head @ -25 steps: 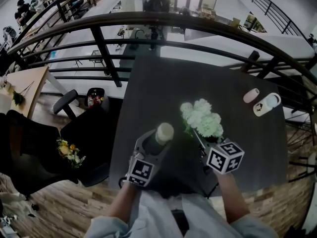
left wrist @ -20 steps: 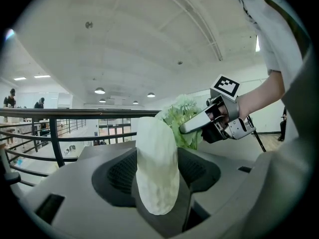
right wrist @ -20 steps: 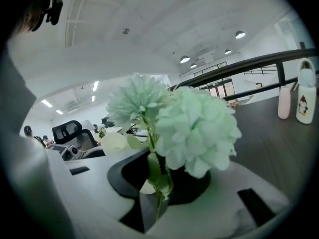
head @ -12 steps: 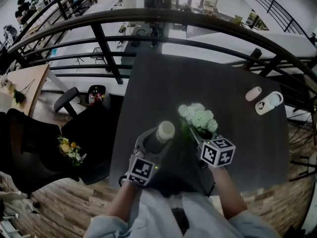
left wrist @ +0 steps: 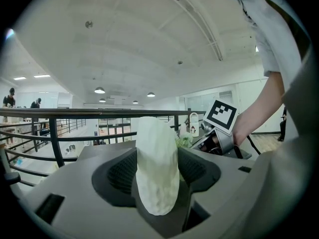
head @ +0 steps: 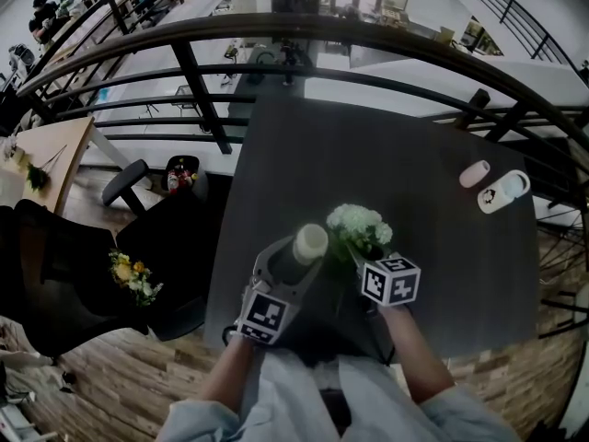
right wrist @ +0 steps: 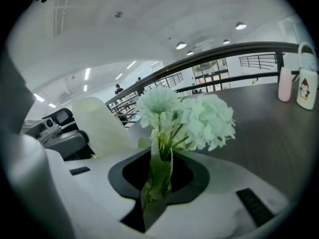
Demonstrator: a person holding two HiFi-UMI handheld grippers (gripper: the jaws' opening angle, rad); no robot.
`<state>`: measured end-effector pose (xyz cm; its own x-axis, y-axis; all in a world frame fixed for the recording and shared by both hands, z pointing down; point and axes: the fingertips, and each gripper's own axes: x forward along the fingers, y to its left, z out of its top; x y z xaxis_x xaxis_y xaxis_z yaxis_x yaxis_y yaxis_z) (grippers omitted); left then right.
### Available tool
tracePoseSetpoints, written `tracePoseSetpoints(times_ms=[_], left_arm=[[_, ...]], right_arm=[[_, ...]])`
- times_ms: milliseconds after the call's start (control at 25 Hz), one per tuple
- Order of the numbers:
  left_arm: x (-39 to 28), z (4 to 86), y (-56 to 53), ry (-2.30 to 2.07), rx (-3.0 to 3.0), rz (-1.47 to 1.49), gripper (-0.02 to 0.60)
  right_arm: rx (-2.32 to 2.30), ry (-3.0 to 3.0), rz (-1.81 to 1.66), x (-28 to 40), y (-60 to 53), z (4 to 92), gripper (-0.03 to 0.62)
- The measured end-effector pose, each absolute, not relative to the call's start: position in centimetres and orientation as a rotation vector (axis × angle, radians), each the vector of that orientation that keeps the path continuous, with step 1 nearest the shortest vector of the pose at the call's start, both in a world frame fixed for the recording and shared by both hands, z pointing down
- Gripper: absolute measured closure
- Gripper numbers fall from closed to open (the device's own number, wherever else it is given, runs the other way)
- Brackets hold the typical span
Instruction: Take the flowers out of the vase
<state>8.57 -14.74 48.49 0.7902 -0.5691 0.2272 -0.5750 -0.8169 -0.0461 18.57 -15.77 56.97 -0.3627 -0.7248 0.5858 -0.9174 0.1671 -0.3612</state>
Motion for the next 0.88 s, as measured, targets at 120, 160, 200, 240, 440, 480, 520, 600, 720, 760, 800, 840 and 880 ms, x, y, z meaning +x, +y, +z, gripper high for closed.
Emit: tracePoseSetpoints(times_ms=[120,160,200,240,440,480,520,600,720,760,800,840,880], left_arm=[[8.7,48.5,-14.7,-0.944,2.949,0.362,0.327],[8.6,48.7,-14.8,-0.946,2.953,0.363,0.327],[8.6,48.9,-14.8,-0.946,2.959,0.364,0.327],[8.5,48.9,-14.8,-0.947,2.961,0.363,0.327],[8.5,48.7,-14.8,-0.954,2.946,0.356,0.327],[8.5,48.6,-14.8,-0.957,2.944,0.354,0.327],[8.5,48.6,-14.7,-0.960,2.941,0.354,0.327],[8.5,48.4,-14.6,-0.966,2.929,0.354,0.327],[8.5,48.6,-14.7,-0.964,2.947,0.354,0.327],[8.5,48.6,-14.8,-0.963,2.955,0.353,0.327],[8.6,48.6,-14.8,-0.962,2.955,0.352,0.327],[8.6,48.5,-14.7,-0.962,2.953,0.352,0.327],[8.6,48.6,-14.7,-0.963,2.957,0.352,0.327]], right_arm=[[1.567,-2.149,0.995,18.6,-15.6,58.2,0.517],[1.568,-2.145,0.997,18.5,-15.5,58.5,0.517],[1.569,-2.141,0.999,18.5,-15.5,58.8,0.517],[1.568,-2.138,0.998,18.5,-15.5,59.1,0.512],[1.564,-2.124,0.973,18.6,-15.5,59.8,0.468],[1.567,-2.121,0.969,18.7,-15.5,59.9,0.450],[1.569,-2.122,0.967,18.7,-15.5,59.9,0.426],[1.565,-2.139,0.969,18.6,-15.5,59.8,0.390],[1.548,-2.173,0.978,18.3,-15.4,59.4,0.339],[1.542,-2.180,0.982,18.3,-15.3,59.3,0.327],[1.538,-2.185,0.988,18.3,-15.2,59.2,0.322],[1.536,-2.186,0.994,18.3,-15.0,59.2,0.313],[1.534,-2.184,1.000,18.3,-14.8,59.2,0.309]])
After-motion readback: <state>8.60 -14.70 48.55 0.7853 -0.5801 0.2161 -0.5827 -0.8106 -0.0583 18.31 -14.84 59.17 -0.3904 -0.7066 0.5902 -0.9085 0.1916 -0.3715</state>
